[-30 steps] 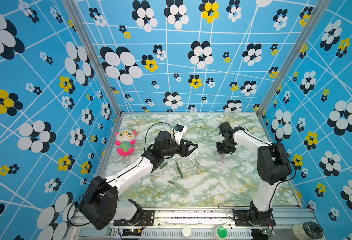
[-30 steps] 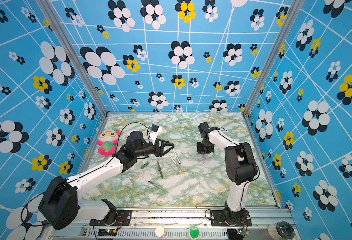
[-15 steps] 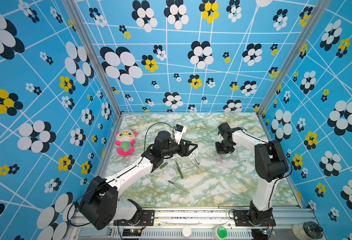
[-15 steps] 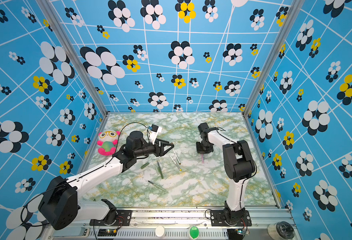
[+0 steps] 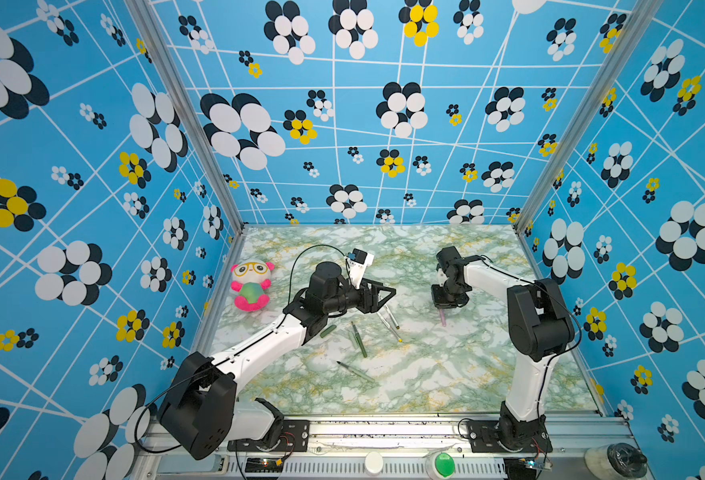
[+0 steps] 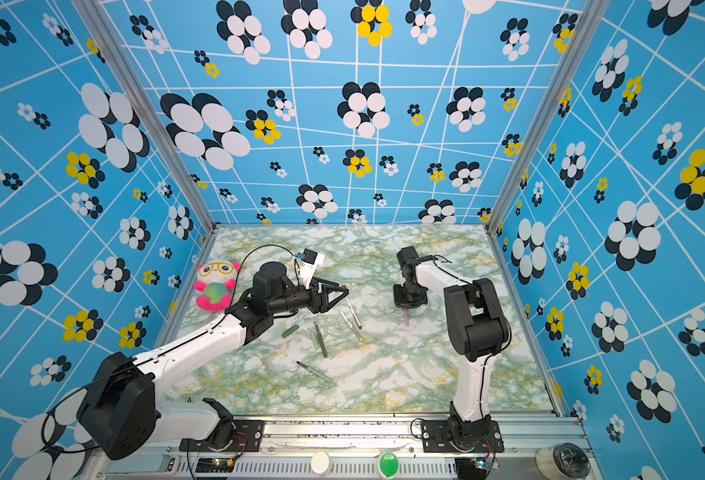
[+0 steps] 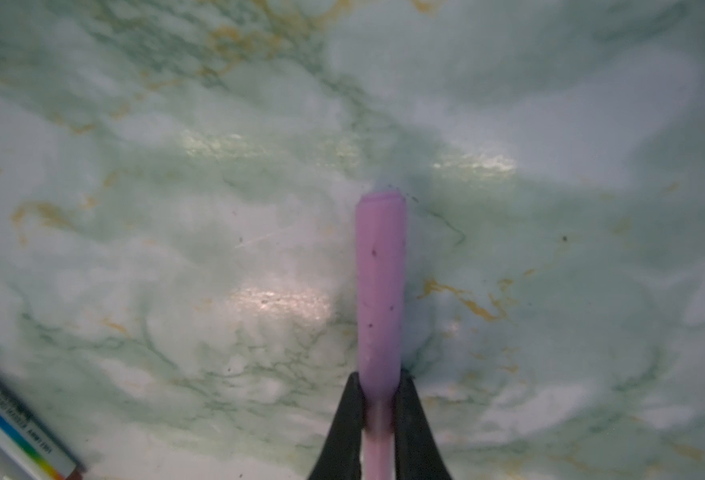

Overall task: Insert the pens into the pen caps
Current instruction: 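Lower the capped pink pen onto the table with the right gripper and release it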

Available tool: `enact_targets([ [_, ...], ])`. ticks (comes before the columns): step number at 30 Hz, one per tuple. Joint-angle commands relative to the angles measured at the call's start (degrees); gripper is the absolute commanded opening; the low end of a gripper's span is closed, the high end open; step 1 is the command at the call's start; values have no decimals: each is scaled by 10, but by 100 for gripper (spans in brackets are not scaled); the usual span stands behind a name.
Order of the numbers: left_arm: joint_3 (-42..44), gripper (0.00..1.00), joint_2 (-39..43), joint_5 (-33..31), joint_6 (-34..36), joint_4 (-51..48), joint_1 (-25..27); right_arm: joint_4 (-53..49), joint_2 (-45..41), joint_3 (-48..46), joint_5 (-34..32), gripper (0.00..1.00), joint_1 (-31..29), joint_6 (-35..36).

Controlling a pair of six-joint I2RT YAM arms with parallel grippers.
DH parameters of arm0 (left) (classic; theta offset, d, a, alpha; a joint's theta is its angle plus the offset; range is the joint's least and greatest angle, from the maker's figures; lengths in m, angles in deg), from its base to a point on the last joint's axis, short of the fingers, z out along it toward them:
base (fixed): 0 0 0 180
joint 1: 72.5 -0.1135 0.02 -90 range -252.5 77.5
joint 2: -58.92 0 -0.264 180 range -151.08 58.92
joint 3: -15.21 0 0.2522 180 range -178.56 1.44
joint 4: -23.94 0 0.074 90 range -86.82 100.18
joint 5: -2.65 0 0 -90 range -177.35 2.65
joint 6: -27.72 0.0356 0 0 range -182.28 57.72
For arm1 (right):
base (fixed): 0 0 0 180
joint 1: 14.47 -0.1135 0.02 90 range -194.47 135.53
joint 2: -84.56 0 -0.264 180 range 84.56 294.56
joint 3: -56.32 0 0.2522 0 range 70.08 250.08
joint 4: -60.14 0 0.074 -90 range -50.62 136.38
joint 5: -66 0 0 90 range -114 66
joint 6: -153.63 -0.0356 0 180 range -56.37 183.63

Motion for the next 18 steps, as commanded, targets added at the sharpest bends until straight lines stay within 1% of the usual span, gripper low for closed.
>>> enact_targets([
  [1,14,64,8,-6,-5,10,-5,5,9,8,-13,12,3,-2],
  [8,16,64,11,-6,-8,12,-6,5,7,4,-21,20,3,-3],
  [18,15,64,15,-6,-10,12,-7,3,3,4,-31,27,3,-2],
])
